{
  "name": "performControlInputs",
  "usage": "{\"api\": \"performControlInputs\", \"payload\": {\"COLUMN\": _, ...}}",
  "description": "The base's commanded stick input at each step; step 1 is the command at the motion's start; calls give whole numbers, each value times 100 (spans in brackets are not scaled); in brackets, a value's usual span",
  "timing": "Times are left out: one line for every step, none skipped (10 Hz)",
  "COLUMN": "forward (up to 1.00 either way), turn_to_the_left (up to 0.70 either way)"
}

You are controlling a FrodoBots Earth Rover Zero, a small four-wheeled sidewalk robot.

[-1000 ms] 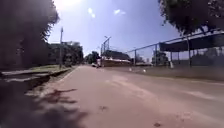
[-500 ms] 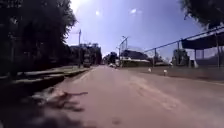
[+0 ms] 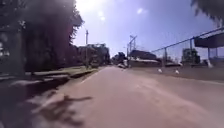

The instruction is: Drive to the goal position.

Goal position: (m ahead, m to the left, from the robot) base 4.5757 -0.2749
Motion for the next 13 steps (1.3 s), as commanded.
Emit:
{"api": "performControlInputs", "payload": {"forward": 70, "turn_to_the_left": 0}}
{"api": "performControlInputs", "payload": {"forward": 70, "turn_to_the_left": 0}}
{"api": "performControlInputs", "payload": {"forward": 70, "turn_to_the_left": 0}}
{"api": "performControlInputs", "payload": {"forward": 70, "turn_to_the_left": 0}}
{"api": "performControlInputs", "payload": {"forward": 70, "turn_to_the_left": 0}}
{"api": "performControlInputs", "payload": {"forward": 70, "turn_to_the_left": 0}}
{"api": "performControlInputs", "payload": {"forward": 70, "turn_to_the_left": 0}}
{"api": "performControlInputs", "payload": {"forward": 70, "turn_to_the_left": 0}}
{"api": "performControlInputs", "payload": {"forward": 70, "turn_to_the_left": 0}}
{"api": "performControlInputs", "payload": {"forward": 70, "turn_to_the_left": 0}}
{"api": "performControlInputs", "payload": {"forward": 70, "turn_to_the_left": 0}}
{"api": "performControlInputs", "payload": {"forward": 70, "turn_to_the_left": 0}}
{"api": "performControlInputs", "payload": {"forward": 70, "turn_to_the_left": 0}}
